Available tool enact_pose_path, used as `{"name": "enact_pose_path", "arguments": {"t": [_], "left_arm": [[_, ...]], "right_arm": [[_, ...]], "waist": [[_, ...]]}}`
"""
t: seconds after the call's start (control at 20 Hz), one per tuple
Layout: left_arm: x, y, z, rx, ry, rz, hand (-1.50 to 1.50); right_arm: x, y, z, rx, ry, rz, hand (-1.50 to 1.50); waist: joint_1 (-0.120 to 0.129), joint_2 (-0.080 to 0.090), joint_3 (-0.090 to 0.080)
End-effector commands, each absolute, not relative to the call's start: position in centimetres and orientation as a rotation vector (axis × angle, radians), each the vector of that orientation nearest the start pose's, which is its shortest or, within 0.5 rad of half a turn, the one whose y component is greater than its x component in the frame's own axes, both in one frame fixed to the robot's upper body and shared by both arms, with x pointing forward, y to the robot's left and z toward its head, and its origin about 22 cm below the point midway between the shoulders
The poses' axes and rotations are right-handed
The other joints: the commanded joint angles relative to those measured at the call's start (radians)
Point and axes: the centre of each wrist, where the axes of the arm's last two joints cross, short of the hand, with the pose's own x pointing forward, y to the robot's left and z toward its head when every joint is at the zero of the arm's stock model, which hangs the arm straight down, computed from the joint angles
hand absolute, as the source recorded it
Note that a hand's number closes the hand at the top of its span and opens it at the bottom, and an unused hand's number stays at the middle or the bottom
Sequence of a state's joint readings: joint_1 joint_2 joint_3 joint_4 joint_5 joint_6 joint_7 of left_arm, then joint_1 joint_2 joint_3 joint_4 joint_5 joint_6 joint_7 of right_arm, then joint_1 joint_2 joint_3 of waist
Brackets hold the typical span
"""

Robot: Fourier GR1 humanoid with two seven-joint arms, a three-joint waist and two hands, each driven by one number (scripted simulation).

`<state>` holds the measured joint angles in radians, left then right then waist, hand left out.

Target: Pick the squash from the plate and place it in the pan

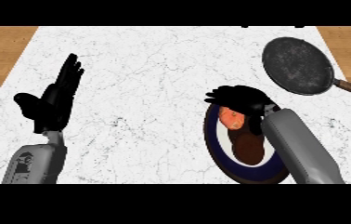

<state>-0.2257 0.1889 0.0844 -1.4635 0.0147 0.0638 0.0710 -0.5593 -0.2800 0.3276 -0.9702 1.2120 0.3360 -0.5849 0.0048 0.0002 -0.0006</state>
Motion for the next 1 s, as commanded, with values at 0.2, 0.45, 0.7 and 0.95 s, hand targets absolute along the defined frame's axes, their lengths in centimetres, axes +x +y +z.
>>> {"name": "enact_pose_path", "arguments": {"t": [0.2, 0.45, 0.7, 0.95], "left_arm": [[28.4, 26.3, 5.2, 0.194, -1.623, -0.068, 0.0], [29.2, 27.6, 6.4, 0.194, -1.638, -0.064, 0.0], [29.7, 28.3, 4.9, 0.213, -1.615, -0.05, 0.0], [29.3, 28.4, 5.1, 0.202, -1.616, -0.045, 0.0]], "right_arm": [[34.8, -20.4, -0.5, -0.171, -1.356, 2.167, 1.5], [36.1, -18.6, -1.4, -0.163, -1.398, 2.127, 1.5], [35.7, -15.0, -2.1, -0.392, -1.095, 1.706, 1.5], [35.5, -15.6, -1.9, -0.609, -0.931, 1.33, 1.5]], "waist": [[0.001, -0.001, 0.001], [0.004, 0.001, 0.001], [-0.011, 0.001, -0.001], [0.0, -0.008, 0.0]]}}
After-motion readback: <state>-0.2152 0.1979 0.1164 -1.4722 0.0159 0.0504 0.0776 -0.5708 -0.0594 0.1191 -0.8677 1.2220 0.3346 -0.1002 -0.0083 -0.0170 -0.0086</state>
